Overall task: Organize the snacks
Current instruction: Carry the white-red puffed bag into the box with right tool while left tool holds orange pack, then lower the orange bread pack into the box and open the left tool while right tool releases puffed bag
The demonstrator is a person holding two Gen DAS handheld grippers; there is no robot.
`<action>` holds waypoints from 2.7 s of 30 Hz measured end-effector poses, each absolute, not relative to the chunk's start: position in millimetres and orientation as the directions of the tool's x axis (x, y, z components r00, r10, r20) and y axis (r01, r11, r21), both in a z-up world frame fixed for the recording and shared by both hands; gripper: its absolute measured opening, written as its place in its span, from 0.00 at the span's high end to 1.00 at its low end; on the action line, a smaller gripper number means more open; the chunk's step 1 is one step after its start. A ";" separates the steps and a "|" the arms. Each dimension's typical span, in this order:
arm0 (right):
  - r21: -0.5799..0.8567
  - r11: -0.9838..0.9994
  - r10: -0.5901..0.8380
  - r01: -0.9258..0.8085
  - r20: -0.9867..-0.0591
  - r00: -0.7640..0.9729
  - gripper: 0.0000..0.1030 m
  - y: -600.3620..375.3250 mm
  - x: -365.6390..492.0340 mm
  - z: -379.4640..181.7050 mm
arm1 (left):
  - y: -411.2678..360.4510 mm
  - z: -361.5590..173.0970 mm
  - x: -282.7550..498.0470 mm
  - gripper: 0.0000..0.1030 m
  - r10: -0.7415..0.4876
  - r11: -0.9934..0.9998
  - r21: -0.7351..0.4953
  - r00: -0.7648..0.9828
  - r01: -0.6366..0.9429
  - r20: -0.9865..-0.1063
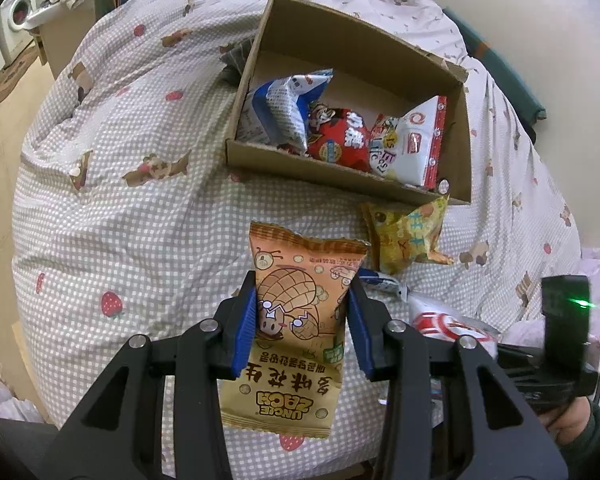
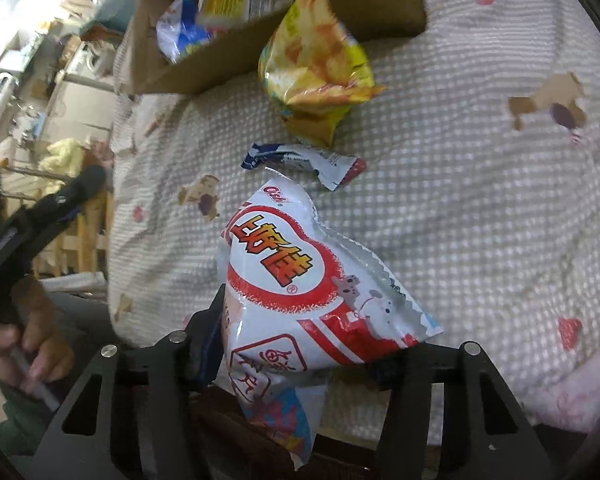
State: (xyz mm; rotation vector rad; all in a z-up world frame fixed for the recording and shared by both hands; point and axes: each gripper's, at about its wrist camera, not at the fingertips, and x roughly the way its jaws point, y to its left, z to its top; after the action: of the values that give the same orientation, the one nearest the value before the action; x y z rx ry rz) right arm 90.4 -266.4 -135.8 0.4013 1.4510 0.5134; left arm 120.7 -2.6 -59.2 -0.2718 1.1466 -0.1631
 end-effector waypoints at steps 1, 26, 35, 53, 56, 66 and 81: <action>0.562 0.822 0.569 -0.092 -0.820 0.068 0.45 -269.7 89.4 -130.3 | -3.1 -59.1 121.0 0.64 -0.263 0.956 -0.293 0.408 -0.012 -0.874; 0.630 0.755 0.628 -0.180 -0.617 0.475 0.53 -264.8 160.6 -41.4 | 15.4 -45.1 128.0 0.64 -0.172 0.965 -0.248 0.507 -0.084 -0.845; 0.564 0.797 0.599 -0.215 -0.697 0.394 0.54 -223.1 240.0 -57.6 | 9.5 -47.0 133.8 0.64 -0.189 0.963 -0.259 0.492 -0.077 -0.850; 0.449 0.889 0.438 -0.084 -0.785 0.438 0.55 -261.0 283.1 -73.3 | -5.0 -20.5 219.5 0.64 -0.194 0.974 -0.227 0.492 -0.007 -0.849; 0.497 0.865 0.471 -0.059 -0.767 0.435 0.55 -265.0 289.6 -74.1 | -21.5 -16.3 248.4 0.64 -0.183 0.981 -0.188 0.493 0.040 -0.850; 0.648 0.761 0.598 0.017 -0.712 0.367 0.54 -277.6 308.4 -95.4 | -57.3 -22.5 324.7 0.64 -0.138 0.990 -0.120 0.467 0.067 -0.874; 0.691 0.722 0.626 0.028 -0.670 0.400 0.52 -287.5 310.1 -87.8 | -81.0 -34.3 364.1 0.64 -0.086 0.996 -0.068 0.461 0.056 -0.883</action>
State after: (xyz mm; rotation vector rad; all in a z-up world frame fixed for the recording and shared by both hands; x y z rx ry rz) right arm 310.1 -287.5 -87.8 0.6905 1.1105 0.4191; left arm 364.1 -81.0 -34.3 -0.0310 1.0884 -0.0875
